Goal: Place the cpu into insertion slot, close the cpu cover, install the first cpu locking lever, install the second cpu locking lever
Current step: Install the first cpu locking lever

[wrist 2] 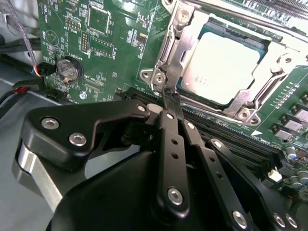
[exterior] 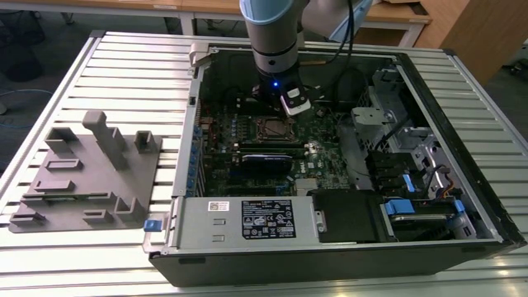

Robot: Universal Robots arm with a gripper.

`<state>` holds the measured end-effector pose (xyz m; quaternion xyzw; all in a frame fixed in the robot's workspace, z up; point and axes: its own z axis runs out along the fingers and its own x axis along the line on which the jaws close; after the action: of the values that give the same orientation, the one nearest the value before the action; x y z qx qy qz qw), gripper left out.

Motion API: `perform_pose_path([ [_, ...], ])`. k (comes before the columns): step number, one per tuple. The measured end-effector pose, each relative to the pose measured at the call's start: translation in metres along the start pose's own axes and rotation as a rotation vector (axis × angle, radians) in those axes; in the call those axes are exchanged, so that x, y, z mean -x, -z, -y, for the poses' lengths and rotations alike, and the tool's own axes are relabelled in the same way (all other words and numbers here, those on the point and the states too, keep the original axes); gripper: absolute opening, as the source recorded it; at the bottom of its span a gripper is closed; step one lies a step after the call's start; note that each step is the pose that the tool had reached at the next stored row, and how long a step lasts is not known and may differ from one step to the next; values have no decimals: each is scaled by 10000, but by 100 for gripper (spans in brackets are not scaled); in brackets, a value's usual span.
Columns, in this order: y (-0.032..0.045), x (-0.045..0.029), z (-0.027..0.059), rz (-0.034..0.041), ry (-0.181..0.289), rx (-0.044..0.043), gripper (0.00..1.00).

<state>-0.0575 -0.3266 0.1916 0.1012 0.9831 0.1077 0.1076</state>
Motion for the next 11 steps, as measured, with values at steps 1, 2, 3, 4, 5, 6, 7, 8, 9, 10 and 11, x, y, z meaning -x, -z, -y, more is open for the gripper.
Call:
perform_pose_path([
  [1,-1,0,0,1,0,2,11],
  [2,-1,0,0,1,-1,3,11],
  [3,1,0,-1,1,-1,3,11],
  [4,8,2,-3,3,-2,9,11],
  [5,24,6,-8,3,-2,9,11],
  [6,41,9,-11,2,-1,5,11],
  [7,55,12,-14,2,-1,4,11],
  [8,69,15,-18,2,-1,4,11],
  [9,87,19,-22,2,-1,5,11],
  [10,108,23,-27,1,-1,2,11],
  [11,125,26,-31,1,-1,3,11],
])
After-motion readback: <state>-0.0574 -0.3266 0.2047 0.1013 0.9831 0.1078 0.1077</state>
